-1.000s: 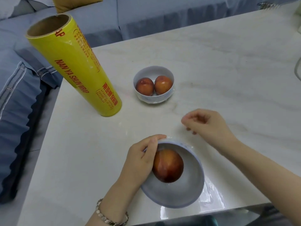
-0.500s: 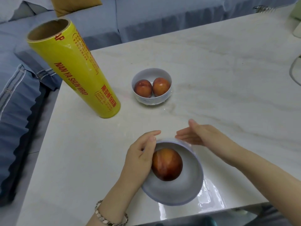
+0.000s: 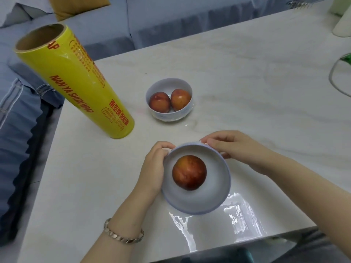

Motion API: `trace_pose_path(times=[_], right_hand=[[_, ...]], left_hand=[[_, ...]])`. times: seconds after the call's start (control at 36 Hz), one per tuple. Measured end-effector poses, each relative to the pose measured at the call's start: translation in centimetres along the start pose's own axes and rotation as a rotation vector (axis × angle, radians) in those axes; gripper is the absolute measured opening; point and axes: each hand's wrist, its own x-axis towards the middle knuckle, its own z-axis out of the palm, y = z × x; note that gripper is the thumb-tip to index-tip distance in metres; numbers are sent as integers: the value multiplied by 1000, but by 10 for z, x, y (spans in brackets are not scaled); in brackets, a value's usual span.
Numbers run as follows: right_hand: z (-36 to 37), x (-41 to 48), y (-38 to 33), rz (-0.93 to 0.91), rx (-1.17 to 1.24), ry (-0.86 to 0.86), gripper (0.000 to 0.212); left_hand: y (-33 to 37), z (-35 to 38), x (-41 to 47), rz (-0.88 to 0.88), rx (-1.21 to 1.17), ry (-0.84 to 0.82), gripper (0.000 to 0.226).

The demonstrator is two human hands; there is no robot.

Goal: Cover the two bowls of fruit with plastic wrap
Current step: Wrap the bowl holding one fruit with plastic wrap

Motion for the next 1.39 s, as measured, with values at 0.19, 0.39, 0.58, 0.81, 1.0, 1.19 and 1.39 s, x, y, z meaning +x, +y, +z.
trace_pose_path(times=[0.19, 0.39, 0.58, 0.81, 1.0, 1.19, 1.39], right_hand=[[-5, 18, -21, 121, -61, -207, 4], [-10, 22, -27, 103, -154, -304, 12], [-13, 20, -27, -15, -221, -327, 14], [-1, 19, -29, -17, -248, -272, 26], [18, 19, -19, -45, -224, -3, 29], [24, 21, -19, 4, -311, 42, 15], [13, 18, -13, 38, -211, 113, 8]], left_hand=[[2, 2, 0, 125, 96, -70, 31], [0, 4, -3, 181, 125, -98, 29], [-2, 4, -1, 184, 121, -122, 31], [-7, 5, 0, 191, 99, -124, 36], [-11, 2, 0, 237, 75, -101, 29], [-12, 2, -7, 283, 50, -91, 28], [-14, 2, -8, 287, 33, -78, 30]])
